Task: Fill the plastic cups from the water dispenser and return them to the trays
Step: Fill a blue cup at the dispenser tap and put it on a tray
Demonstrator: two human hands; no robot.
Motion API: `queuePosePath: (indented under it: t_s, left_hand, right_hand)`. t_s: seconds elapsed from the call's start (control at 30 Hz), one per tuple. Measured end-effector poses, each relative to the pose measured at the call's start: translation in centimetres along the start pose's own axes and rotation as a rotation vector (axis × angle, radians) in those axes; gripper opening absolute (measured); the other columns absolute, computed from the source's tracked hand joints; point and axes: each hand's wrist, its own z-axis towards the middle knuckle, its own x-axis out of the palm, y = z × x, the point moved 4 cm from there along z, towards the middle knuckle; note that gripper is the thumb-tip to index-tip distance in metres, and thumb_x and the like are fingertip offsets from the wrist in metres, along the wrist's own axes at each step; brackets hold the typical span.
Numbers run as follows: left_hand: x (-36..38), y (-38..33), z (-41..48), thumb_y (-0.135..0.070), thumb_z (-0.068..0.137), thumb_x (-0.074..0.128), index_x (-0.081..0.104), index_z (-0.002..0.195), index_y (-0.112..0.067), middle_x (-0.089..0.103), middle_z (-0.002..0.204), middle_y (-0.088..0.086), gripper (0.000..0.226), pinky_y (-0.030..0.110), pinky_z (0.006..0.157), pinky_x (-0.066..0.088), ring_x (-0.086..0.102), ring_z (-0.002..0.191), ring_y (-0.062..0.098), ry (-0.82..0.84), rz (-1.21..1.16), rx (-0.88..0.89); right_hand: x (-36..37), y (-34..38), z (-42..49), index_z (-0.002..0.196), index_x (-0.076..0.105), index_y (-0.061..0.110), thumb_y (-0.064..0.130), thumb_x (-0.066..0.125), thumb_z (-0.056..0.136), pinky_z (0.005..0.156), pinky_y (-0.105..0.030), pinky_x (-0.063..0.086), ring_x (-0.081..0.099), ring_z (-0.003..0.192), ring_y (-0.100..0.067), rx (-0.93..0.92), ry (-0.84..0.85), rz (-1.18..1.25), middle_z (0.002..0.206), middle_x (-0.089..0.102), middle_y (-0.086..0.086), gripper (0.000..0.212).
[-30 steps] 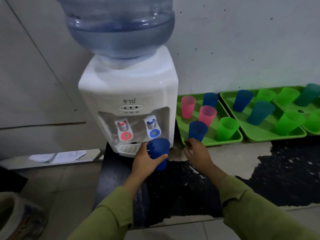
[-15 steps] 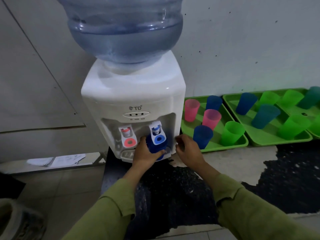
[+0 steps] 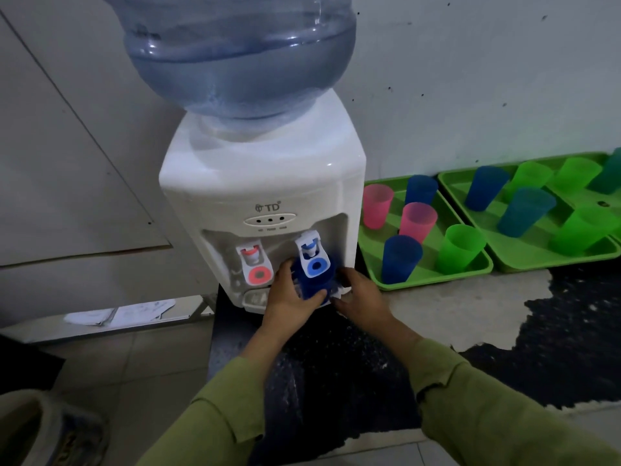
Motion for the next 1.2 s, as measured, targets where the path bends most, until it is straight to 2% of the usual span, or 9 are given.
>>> queuePosePath:
  t_s: [0.1, 0.2, 0.27, 0.5, 0.7, 0.9, 1.03, 1.13, 1.2]
  left_hand:
    - [-0.9, -1.1, -0.7, -0.021, 0.079, 0.07, 0.046, 0.127, -0.013, 0.054, 0.124, 0.0, 0.054, 0.025, 0.086, 0.051, 0.053, 0.108, 0.009, -0.075, 0.072, 0.097]
    - [-1.6, -2.7, -0.6, -0.019, 0.086, 0.063, 0.058, 0.111, -0.007, 0.057, 0.112, 0.008, 0.028, 0.036, 0.082, 0.053, 0.056, 0.099, 0.019, -0.166, 0.189, 0.157]
    - [-1.9, -3.4, -0.4, -0.022, 0.088, 0.06, 0.061, 0.1, -0.006, 0.06, 0.104, 0.009, 0.019, 0.036, 0.079, 0.049, 0.057, 0.094, 0.023, -0.212, 0.279, 0.145]
    - [-1.6, -3.8, 0.2, -0.023, 0.092, 0.052, 0.057, 0.097, -0.007, 0.056, 0.107, 0.008, 0.018, 0.036, 0.08, 0.046, 0.054, 0.098, 0.024, -0.171, 0.388, 0.002]
    - [-1.6, -4.4, -0.3, -0.017, 0.091, 0.049, 0.055, 0.094, 0.0, 0.055, 0.104, 0.013, 0.018, 0.032, 0.078, 0.036, 0.048, 0.1, 0.025, -0.143, 0.411, 0.061]
    - [-2.7, -4.8, -0.9, -0.011, 0.091, 0.045, 0.052, 0.082, -0.002, 0.055, 0.09, 0.013, 0.015, 0.034, 0.07, 0.036, 0.051, 0.086, 0.028, -0.095, 0.252, 0.092]
    - [-3.4, -5.5, -0.3, -0.008, 0.091, 0.039, 0.043, 0.063, -0.013, 0.049, 0.071, 0.005, 0.029, 0.032, 0.067, 0.033, 0.047, 0.077, 0.028, -0.114, 0.018, -0.013]
    - [-3.4, -5.5, 0.1, -0.01, 0.091, 0.037, 0.047, 0.072, -0.004, 0.055, 0.084, 0.02, 0.023, 0.047, 0.081, 0.048, 0.054, 0.088, 0.036, -0.079, -0.084, -0.112]
    - [-3.4, -5.4, 0.0, -0.014, 0.091, 0.038, 0.052, 0.078, -0.002, 0.057, 0.088, 0.018, 0.023, 0.054, 0.086, 0.048, 0.055, 0.093, 0.036, -0.083, -0.108, -0.15]
  right_hand:
    - [1.0, 0.6, 0.1, 0.123, 0.049, 0.01, 0.021, 0.077, 0.07, 0.085, -0.023, 0.044, 0.06, 0.108, -0.024, 0.041, 0.019, 0.069, 0.121, 0.062, -0.009, 0.061]
    - [1.5, 1.5, 0.5, 0.126, 0.046, 0.011, 0.024, 0.083, 0.064, 0.089, -0.026, 0.047, 0.059, 0.112, -0.023, 0.065, -0.001, 0.164, 0.125, 0.061, -0.008, 0.073]
    - [1.7, 1.9, 0.8, 0.124, 0.045, 0.01, 0.024, 0.083, 0.064, 0.091, -0.033, 0.049, 0.057, 0.114, -0.024, 0.087, -0.007, 0.204, 0.126, 0.06, -0.009, 0.072]
    - [1.9, 2.1, 0.9, 0.121, 0.044, 0.01, 0.02, 0.081, 0.066, 0.083, -0.025, 0.043, 0.057, 0.113, -0.025, 0.131, -0.001, 0.229, 0.125, 0.059, -0.009, 0.067]
    - [1.6, 2.1, 0.8, 0.123, 0.044, 0.01, 0.021, 0.081, 0.067, 0.088, -0.034, 0.049, 0.058, 0.111, -0.025, 0.13, -0.006, 0.217, 0.123, 0.061, -0.009, 0.069]
    - [1.7, 2.1, 0.8, 0.126, 0.043, 0.013, 0.023, 0.082, 0.067, 0.092, -0.038, 0.049, 0.058, 0.112, -0.023, 0.124, 0.009, 0.24, 0.125, 0.06, -0.007, 0.071]
    - [1.8, 2.0, 1.0, 0.127, 0.042, 0.013, 0.026, 0.082, 0.066, 0.095, -0.034, 0.047, 0.055, 0.115, -0.023, 0.149, 0.007, 0.208, 0.129, 0.058, -0.007, 0.074]
    - [1.9, 2.0, 1.0, 0.126, 0.043, 0.013, 0.026, 0.082, 0.066, 0.094, -0.031, 0.046, 0.056, 0.115, -0.022, 0.153, 0.008, 0.201, 0.128, 0.058, -0.007, 0.073]
    - [1.9, 1.9, 1.0, 0.126, 0.043, 0.012, 0.025, 0.082, 0.066, 0.091, -0.028, 0.045, 0.056, 0.114, -0.022, 0.151, 0.011, 0.201, 0.128, 0.058, -0.007, 0.072]
